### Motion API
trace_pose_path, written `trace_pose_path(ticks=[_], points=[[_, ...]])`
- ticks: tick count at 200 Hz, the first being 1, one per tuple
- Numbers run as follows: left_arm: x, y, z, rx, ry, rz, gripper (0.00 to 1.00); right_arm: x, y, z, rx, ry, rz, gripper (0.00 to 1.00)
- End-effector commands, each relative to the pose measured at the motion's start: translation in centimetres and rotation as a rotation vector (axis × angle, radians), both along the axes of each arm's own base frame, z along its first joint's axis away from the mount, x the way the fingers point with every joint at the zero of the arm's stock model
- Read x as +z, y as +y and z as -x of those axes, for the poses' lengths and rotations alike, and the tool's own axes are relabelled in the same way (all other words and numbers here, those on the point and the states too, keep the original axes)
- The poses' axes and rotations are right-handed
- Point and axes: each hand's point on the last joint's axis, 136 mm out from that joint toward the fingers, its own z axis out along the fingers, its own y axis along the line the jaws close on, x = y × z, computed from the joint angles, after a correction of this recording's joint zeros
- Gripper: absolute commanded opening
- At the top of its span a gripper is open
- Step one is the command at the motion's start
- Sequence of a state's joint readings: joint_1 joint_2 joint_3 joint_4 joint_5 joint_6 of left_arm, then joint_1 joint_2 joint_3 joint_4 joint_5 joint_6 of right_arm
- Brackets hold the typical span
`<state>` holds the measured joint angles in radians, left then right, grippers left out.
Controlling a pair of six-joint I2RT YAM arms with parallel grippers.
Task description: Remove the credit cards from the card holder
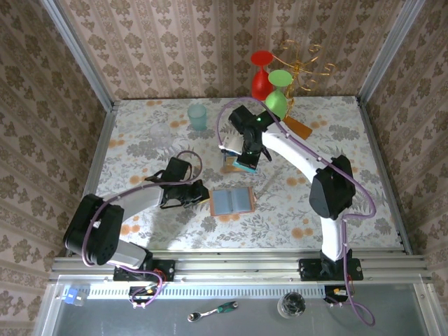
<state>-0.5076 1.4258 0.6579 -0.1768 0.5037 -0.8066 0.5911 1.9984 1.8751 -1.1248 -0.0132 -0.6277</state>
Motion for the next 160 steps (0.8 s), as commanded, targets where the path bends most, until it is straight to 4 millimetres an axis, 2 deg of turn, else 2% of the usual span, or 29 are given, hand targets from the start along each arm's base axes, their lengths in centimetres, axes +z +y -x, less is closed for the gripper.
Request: trace_pose_path(ticks=[1, 66, 106, 160], points=[[1.2, 0.4, -0.9, 0.006, -0.044, -0.001, 0.11, 0.4, -1.1, -1.1, 0.053, -0.011, 0.071, 0.01], [1.1, 0.6, -1.9, 0.026, -0.044, -0.009, 0.15, 1.9, -0.2, -6.3, 0.065, -0.096, 0.066, 0.0], [0.8, 0.8, -2.5, 0.043, -0.044, -0.012, 0.16, 1.6, -0.1, -8.8, 0.076, -0.147, 0.092, 0.01], [0.1, 0.6, -2.4, 0.037, -0.022, -0.012, 0.16, 0.9, 0.2, -11.4, 0.076, -0.217, 0.098, 0.03]])
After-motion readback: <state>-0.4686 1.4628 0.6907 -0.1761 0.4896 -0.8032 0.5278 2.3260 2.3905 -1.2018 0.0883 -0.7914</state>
